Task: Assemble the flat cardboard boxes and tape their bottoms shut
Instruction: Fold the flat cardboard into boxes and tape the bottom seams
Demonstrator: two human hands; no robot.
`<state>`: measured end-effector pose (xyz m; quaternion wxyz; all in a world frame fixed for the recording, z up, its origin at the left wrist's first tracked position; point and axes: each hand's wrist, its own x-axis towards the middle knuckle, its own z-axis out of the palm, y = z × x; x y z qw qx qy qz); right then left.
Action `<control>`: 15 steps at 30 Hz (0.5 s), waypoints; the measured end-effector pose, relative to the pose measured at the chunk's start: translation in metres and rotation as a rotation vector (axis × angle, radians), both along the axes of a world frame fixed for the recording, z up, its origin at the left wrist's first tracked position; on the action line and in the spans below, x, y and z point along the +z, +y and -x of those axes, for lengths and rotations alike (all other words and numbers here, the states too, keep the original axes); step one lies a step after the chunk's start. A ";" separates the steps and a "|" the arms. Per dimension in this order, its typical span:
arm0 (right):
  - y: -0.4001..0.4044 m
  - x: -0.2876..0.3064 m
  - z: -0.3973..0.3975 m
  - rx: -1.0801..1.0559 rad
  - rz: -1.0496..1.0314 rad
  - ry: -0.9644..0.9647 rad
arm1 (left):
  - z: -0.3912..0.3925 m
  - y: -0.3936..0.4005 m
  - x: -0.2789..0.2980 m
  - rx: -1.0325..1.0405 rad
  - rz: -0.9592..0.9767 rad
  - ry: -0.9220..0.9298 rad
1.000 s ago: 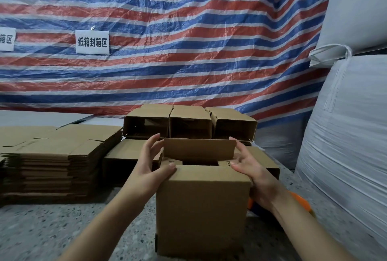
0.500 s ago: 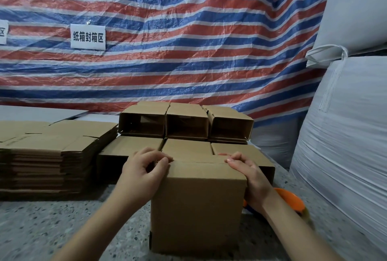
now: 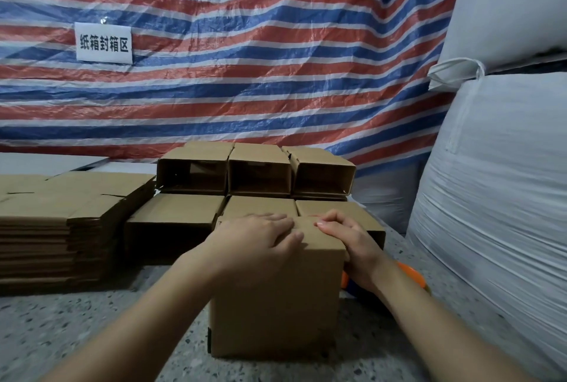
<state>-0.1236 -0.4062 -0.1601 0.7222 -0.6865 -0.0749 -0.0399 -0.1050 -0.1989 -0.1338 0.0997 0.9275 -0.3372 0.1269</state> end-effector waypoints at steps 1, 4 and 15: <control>-0.004 0.003 -0.001 0.018 0.029 -0.013 | -0.001 0.000 0.000 -0.002 0.002 0.003; -0.021 0.018 -0.005 -0.100 0.230 -0.046 | -0.002 0.000 0.000 -0.012 -0.005 0.011; -0.081 -0.047 -0.008 -0.491 1.606 0.377 | -0.003 0.001 -0.001 -0.042 0.012 0.031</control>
